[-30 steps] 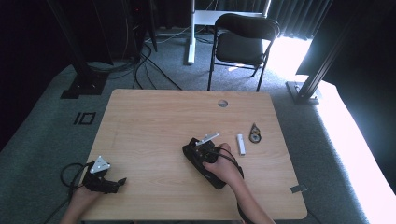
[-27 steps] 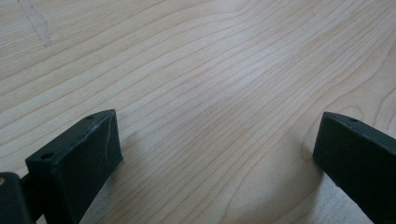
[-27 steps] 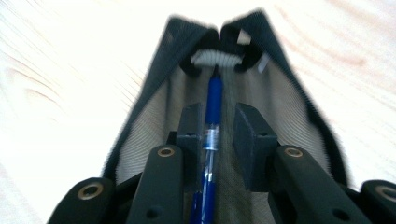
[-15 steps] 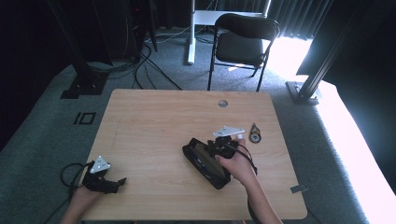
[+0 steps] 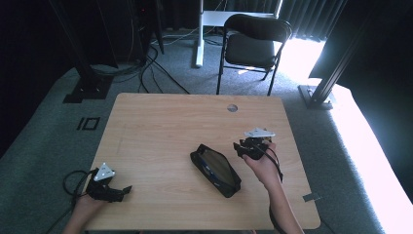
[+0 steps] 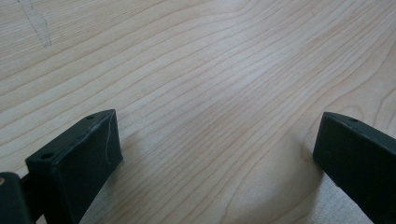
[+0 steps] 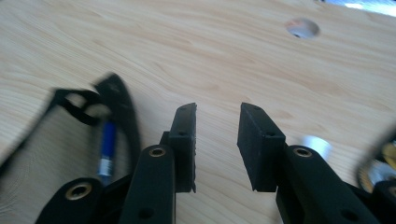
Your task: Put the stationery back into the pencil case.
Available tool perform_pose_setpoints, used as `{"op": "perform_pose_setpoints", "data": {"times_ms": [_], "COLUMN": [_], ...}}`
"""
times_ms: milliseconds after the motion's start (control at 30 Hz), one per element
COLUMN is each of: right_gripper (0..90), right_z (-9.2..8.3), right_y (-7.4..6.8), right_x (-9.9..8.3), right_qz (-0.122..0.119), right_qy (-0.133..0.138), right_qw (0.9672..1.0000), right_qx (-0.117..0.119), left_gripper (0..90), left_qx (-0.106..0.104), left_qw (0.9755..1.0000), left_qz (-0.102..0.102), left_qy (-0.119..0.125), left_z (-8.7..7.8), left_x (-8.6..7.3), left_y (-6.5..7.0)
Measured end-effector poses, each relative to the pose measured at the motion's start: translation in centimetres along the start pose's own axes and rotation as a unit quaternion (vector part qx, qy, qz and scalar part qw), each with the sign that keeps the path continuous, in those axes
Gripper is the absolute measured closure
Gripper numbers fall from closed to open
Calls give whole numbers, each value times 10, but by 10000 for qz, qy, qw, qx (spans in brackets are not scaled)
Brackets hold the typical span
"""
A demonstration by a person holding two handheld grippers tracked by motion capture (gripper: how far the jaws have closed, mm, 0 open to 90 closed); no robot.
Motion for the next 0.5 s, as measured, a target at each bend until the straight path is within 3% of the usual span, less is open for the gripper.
{"op": "perform_pose_setpoints", "data": {"times_ms": [267, 500], "right_gripper": [651, 621], "right_z": [7, 20], "right_y": [30, 48], "right_x": [-24, -45], "right_qz": [228, 485], "right_qy": [-194, -403], "right_qw": [9986, 9960], "right_qx": [-433, -634], "left_gripper": [12, 12], "left_qx": [-1, 0], "left_qw": [10000, 10000], "left_qz": [1, 0], "left_qy": [1, 0], "left_z": [0, 0], "left_x": [0, 0], "left_y": [0, 0]}}
Point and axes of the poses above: each handheld gripper's, and its own axes: z roughly forward along the jaws, x roughly out of its top, y roughly to its right, the point moved 10 cm from there along z, roughly forward along the jaws, and after that the axes turned 11 degrees about -z, right-handed, at the moved point
